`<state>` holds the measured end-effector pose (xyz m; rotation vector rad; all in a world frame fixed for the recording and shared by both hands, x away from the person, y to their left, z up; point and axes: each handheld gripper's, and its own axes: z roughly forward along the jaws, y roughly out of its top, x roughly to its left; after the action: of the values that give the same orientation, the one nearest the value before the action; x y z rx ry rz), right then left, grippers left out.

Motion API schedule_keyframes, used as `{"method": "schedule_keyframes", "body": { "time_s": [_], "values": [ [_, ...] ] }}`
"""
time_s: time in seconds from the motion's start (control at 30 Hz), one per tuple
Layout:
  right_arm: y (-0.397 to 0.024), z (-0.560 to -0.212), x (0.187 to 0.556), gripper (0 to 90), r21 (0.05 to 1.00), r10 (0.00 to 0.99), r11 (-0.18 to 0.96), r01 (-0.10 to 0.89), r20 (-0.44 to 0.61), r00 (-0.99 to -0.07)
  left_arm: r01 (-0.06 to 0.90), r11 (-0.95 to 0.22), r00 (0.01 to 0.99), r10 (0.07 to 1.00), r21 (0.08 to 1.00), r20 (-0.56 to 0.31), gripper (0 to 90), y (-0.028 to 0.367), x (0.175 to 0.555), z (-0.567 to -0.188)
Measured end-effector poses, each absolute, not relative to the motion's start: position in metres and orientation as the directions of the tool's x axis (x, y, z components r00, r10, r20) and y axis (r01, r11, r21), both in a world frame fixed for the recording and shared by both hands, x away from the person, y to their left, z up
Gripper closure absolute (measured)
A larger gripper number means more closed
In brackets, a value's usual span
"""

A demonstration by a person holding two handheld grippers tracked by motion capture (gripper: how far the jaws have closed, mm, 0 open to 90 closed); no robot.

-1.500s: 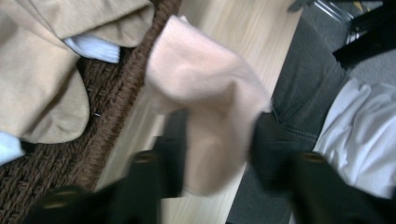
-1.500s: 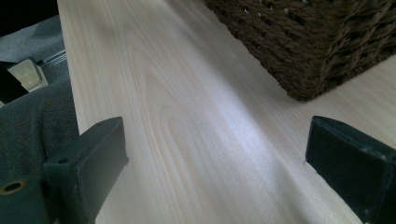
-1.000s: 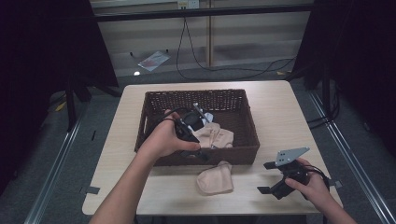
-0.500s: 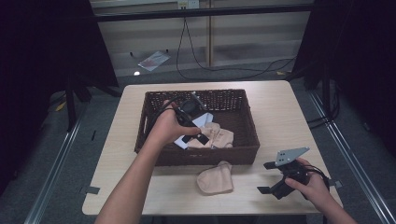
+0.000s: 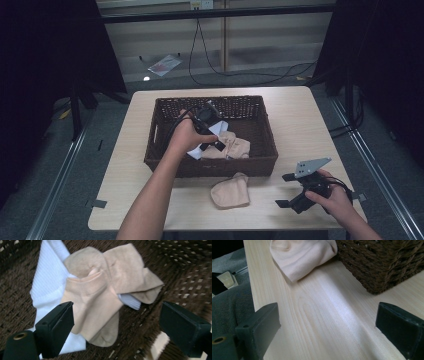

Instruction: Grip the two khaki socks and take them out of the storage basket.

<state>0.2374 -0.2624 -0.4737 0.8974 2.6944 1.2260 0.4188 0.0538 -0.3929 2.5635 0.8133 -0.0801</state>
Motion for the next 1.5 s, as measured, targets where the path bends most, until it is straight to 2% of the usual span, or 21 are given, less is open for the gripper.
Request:
{"method": "schedule_keyframes", "body": {
  "time_s": [0.23, 0.77, 1.03, 1.2, 1.37, 1.4, 1.5],
  "values": [
    [-0.263, -0.474, 0.238, 5.1, 0.705, 0.524, 0.518, 0.484, 0.185, -0.831, 0.574, -0.704, 0.813, 0.552, 0.419, -0.185, 12.7, 0.050, 0.427, -0.405],
    [-0.263, -0.473, 0.238, 5.1, 0.707, 0.522, 0.518, 0.481, 0.184, -0.833, 0.582, -0.705, 0.807, 0.563, 0.405, -0.179, 18.3, 0.044, 0.436, -0.420],
    [-0.263, -0.473, 0.238, 5.1, 0.706, 0.522, 0.519, 0.482, 0.185, -0.833, 0.588, -0.711, 0.803, 0.570, 0.386, -0.174, 29.2, 0.041, 0.440, -0.427],
    [-0.263, -0.473, 0.238, 5.1, 0.706, 0.522, 0.519, 0.481, 0.184, -0.833, 0.599, -0.698, 0.794, 0.581, 0.393, -0.179, 30.1, 0.040, 0.441, -0.434],
    [-0.263, -0.474, 0.238, 5.1, 0.709, 0.517, 0.516, 0.481, 0.190, -0.835, 0.596, -0.707, 0.797, 0.579, 0.380, -0.174, 40.0, 0.041, 0.443, -0.436],
    [-0.263, -0.474, 0.238, 5.1, 0.708, 0.517, 0.517, 0.480, 0.189, -0.835, 0.598, -0.705, 0.796, 0.577, 0.381, -0.182, 46.2, 0.040, 0.443, -0.436],
    [-0.263, -0.474, 0.238, 5.1, 0.709, 0.518, 0.516, 0.481, 0.190, -0.834, 0.593, -0.703, 0.798, 0.578, 0.392, -0.170, 51.0, 0.040, 0.444, -0.437]
  ]
}}
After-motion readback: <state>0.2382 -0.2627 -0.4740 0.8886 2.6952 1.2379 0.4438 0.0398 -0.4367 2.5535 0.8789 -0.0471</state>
